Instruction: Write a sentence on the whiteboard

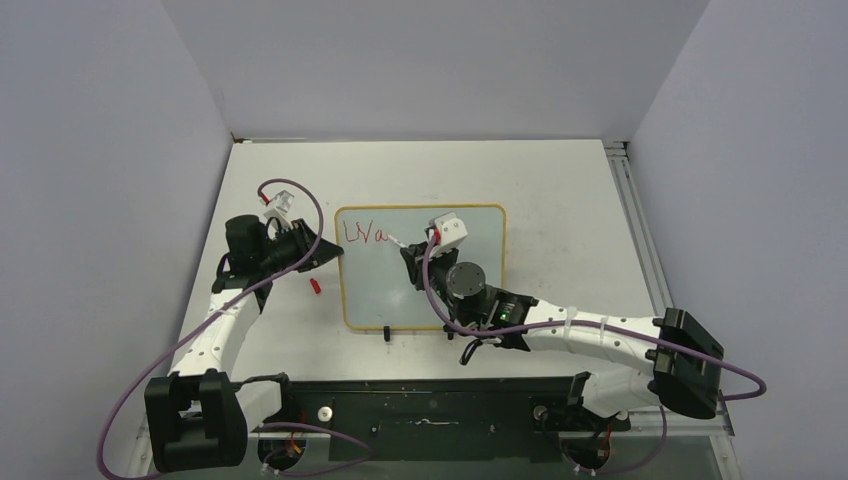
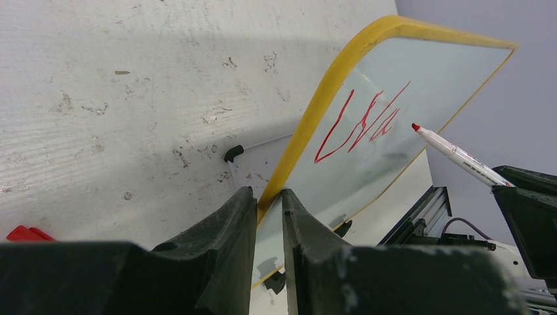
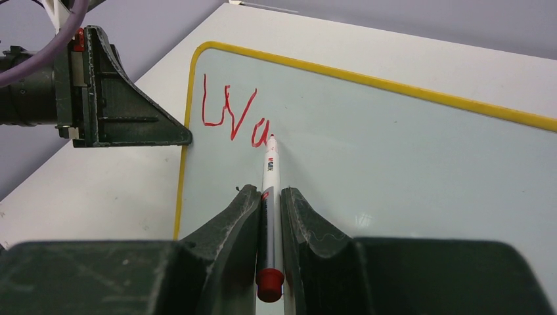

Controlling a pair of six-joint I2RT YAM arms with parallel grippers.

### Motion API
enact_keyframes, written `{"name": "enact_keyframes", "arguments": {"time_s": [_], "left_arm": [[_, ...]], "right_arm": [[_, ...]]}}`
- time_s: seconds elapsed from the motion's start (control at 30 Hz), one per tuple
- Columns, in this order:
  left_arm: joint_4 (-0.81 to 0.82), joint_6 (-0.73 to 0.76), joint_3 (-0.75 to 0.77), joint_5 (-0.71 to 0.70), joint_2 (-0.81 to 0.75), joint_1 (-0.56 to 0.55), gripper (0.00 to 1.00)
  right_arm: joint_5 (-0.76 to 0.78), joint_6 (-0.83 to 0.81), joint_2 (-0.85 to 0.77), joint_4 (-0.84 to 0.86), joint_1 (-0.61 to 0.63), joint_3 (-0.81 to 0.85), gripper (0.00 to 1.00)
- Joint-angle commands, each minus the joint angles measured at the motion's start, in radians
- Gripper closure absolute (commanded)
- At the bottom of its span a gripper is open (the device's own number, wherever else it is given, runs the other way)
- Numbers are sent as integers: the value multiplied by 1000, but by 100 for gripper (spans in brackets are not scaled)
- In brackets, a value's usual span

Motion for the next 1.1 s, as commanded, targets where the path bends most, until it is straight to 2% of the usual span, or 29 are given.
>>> {"name": "enact_keyframes", "arguments": {"time_s": [0.0, 0.7, 1.07], "left_arm": [[11, 6, 52, 20, -9, -6, 81], [7, 8, 52, 19, -8, -6, 81], [7, 6, 52, 19, -8, -6, 81]], "right_arm": [[11, -24, 10, 68, 1, 60, 95], [30, -32, 71, 97, -19, 89, 95], [74, -33, 39, 78, -20, 55, 95]]}}
